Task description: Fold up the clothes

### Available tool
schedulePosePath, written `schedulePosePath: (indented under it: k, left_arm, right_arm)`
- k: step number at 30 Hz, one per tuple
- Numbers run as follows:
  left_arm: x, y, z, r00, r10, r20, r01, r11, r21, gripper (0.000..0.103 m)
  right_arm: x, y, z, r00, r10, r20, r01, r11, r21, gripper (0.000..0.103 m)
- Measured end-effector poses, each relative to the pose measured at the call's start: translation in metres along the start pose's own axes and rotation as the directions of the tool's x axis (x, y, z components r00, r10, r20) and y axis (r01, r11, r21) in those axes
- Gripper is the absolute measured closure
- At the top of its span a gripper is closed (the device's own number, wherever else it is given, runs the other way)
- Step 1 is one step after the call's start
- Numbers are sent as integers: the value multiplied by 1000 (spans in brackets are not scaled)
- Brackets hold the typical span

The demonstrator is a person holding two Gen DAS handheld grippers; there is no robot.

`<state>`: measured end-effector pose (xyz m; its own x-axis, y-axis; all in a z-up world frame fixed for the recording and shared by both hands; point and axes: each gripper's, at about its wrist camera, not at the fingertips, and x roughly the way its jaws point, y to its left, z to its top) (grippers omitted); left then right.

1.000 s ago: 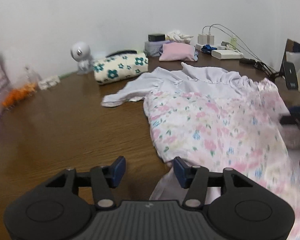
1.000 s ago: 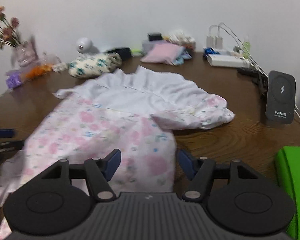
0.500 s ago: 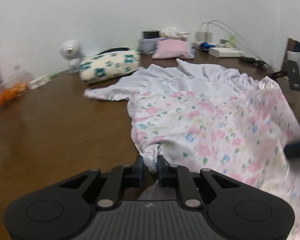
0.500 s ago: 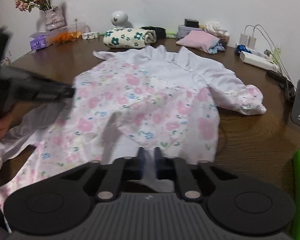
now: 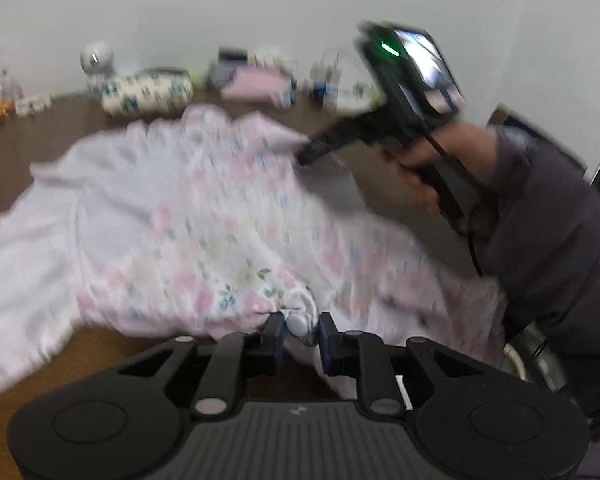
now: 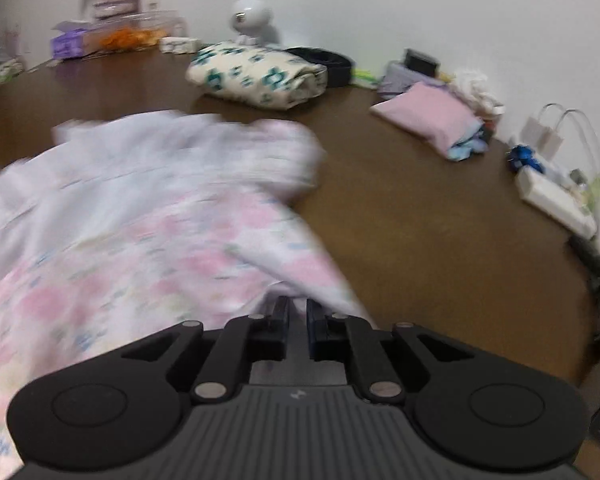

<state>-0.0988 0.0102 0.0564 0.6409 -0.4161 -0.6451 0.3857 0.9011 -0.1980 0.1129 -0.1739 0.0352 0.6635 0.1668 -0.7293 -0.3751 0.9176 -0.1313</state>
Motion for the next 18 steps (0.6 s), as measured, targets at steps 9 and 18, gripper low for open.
schedulePosePath:
  k: [9,18]
  left_arm:
    - [-11,87,22,971,190,149,-202,977,73,54]
    - [44,104,16,980,195,-26,-190,972,139,78]
  right_arm:
    - [-134,-1,-99,980,166,109,-176,980,91,56]
    - [-114,17,-137,994,103,-43,-102,995,11,77]
